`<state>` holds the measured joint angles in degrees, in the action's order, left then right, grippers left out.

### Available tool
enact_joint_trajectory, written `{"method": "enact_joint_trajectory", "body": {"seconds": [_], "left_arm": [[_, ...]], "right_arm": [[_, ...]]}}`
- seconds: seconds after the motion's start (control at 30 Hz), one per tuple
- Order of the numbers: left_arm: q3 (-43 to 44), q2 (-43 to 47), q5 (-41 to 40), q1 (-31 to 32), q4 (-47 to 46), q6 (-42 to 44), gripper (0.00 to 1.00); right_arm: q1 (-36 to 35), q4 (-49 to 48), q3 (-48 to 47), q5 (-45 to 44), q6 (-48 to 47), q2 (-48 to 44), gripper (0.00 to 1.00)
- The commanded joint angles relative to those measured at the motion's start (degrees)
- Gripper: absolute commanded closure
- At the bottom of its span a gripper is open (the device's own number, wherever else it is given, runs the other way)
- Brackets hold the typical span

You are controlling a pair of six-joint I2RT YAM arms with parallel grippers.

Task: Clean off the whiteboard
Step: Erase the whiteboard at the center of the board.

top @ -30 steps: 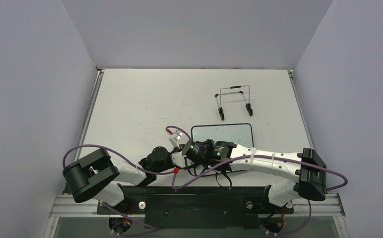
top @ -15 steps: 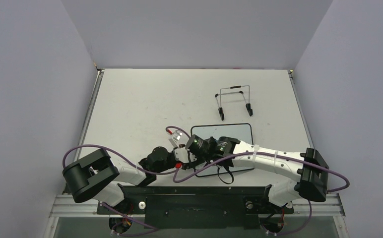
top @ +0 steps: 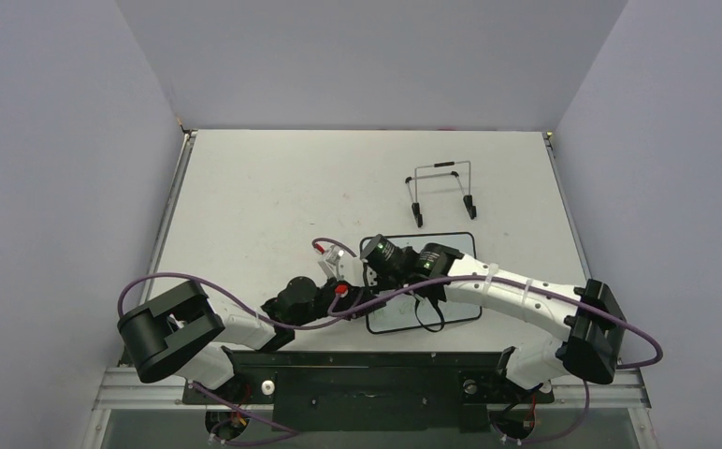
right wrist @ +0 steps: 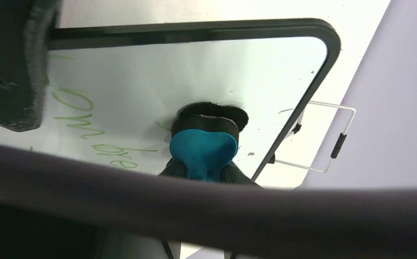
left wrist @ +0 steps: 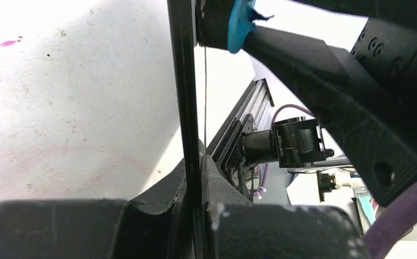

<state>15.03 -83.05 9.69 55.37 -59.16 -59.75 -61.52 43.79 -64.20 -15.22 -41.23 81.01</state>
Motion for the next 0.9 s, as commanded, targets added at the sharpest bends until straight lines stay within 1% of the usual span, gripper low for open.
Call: {"method": "enact_joint_trajectory", "body": {"seconds": [0.0,0.2,0.27,0.4,0.47,0.6,0.73,0.87], "left_arm": [[1.3,2.7,1.9,0.3,-9.8,1.5,1.00],[1.1,3.0,1.7,0.3,-9.8,1.7,1.00],[1.1,3.0,1.7,0.4,-9.7,1.8,1.00],[1.2,3.0,1.9,0.3,-9.6,2.0,1.00],[1.2,3.0,2.0,0.4,-9.6,2.0,1.00],[1.4,3.1,2.3,0.4,-9.6,2.0,1.00],[1.4,3.3,2.3,0.4,-9.5,2.0,1.00],[1.1,3.4,2.2,0.3,-9.5,2.1,1.00]], "right_arm": [[0.8,-1.6,-2.0,1.2,1.9,-1.5,1.00],[-0.9,2.7,0.3,9.1,-1.1,-3.0,1.00],[-0.8,3.2,1.0,10.1,-1.9,-3.8,1.00],[1.1,1.1,1.6,6.7,0.0,-4.0,1.00],[3.2,-0.3,0.9,5.0,1.6,-3.6,1.00],[5.1,-2.0,-1.8,3.2,3.9,-2.0,1.00],[5.0,-1.2,-4.4,6.0,4.5,-0.5,1.00],[3.0,1.5,-2.9,10.4,1.8,-1.1,1.00]]}}
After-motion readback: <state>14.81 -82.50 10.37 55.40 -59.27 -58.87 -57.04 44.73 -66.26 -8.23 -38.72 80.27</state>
